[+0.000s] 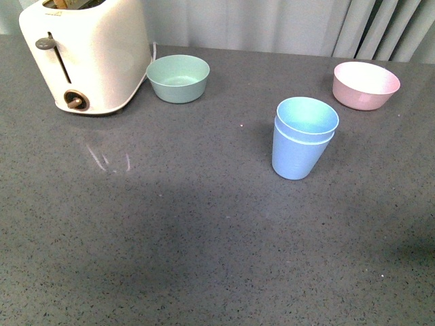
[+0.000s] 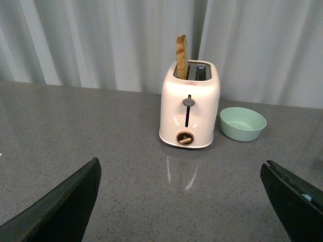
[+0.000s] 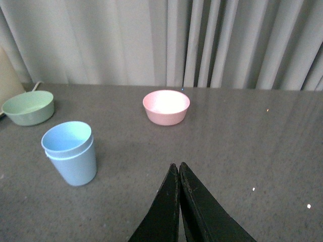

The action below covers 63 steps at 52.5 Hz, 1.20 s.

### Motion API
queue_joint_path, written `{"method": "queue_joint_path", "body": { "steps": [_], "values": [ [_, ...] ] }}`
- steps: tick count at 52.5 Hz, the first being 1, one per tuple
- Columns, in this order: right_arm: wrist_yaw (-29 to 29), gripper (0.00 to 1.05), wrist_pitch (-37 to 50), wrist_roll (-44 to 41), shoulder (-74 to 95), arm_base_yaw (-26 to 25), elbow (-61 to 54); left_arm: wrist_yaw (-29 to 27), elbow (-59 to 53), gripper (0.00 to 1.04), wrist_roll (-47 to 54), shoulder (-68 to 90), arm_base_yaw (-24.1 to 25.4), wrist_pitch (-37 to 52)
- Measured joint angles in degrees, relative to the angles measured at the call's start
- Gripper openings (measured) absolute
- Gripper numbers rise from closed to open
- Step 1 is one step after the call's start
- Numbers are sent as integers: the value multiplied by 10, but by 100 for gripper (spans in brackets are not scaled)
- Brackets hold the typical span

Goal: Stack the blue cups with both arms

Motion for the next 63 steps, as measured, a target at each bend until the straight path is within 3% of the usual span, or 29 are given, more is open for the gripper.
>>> {"method": "queue_joint_path", "body": {
  "steps": [19,50,63],
  "values": [
    [2,2,-29,0,-45,0,0,0,0,96,0,0,0,0],
    [2,97,-29,1,-45,0,0,0,0,96,0,0,0,0],
    [2,96,-29,1,-45,0,0,0,0,96,0,0,0,0]
  ]
}}
